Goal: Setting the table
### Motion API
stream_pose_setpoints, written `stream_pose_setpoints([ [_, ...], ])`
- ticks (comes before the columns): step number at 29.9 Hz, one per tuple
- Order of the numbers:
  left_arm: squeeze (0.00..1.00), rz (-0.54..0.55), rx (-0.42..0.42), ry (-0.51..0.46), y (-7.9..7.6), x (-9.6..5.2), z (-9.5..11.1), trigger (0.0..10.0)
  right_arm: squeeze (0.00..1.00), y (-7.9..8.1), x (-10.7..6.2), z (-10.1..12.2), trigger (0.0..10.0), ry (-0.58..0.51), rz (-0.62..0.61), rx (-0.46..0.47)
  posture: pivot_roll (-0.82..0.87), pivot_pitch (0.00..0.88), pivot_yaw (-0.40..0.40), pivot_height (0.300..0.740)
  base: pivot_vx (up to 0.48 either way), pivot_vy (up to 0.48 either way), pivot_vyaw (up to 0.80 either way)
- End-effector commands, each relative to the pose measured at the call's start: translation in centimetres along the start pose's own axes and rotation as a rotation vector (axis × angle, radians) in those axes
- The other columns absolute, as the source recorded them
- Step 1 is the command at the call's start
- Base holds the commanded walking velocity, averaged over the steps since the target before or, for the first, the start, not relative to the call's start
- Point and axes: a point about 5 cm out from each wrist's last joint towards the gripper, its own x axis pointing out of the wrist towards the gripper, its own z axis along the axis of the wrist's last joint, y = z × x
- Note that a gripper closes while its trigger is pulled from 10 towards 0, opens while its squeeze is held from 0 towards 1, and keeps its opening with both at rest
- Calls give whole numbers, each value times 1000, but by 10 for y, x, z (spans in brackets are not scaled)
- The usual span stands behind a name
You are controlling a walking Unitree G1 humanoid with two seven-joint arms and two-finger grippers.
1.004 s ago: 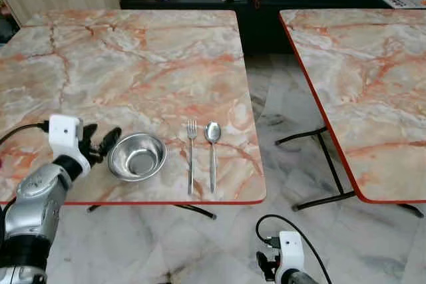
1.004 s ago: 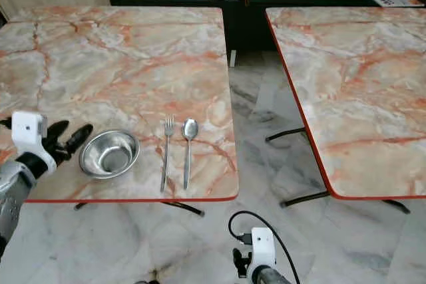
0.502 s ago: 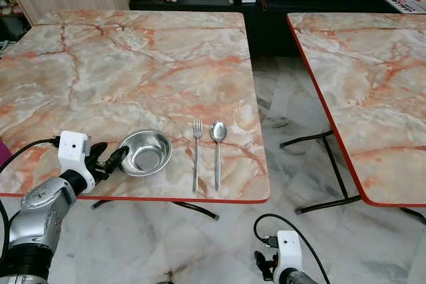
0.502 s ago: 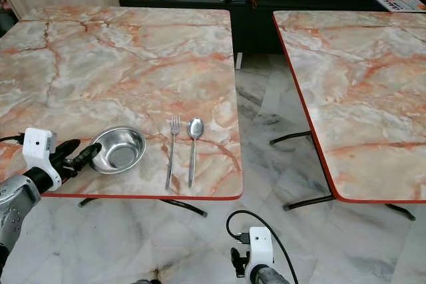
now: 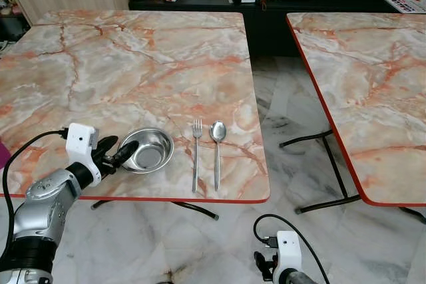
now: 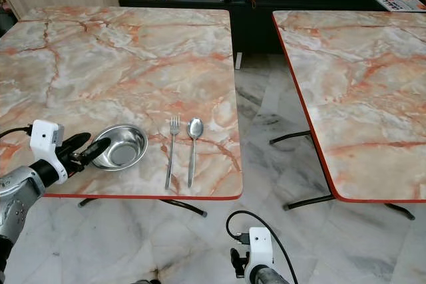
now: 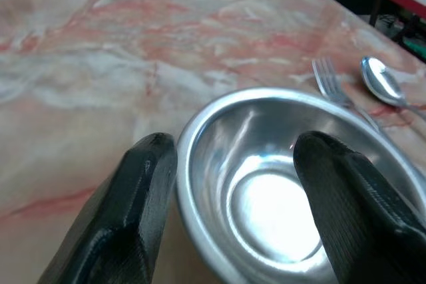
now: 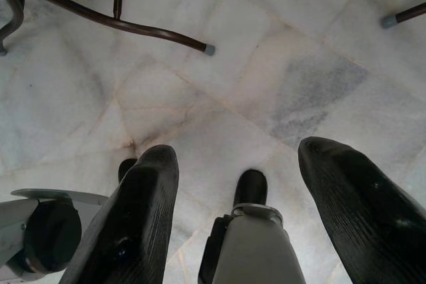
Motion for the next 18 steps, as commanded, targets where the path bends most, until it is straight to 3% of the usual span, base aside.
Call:
stream_pose_setpoints([
  [1, 0, -15, 23, 8, -1, 3, 5, 10000, 0, -1, -1, -4, 10000, 17, -4, 11, 99, 123, 1, 740, 0, 0, 0],
  [18, 0, 16, 25, 55, 1, 16, -6, 10000, 0, -3, -2, -6, 10000, 17, -12, 21, 84, 133, 1, 740, 0, 0, 0],
])
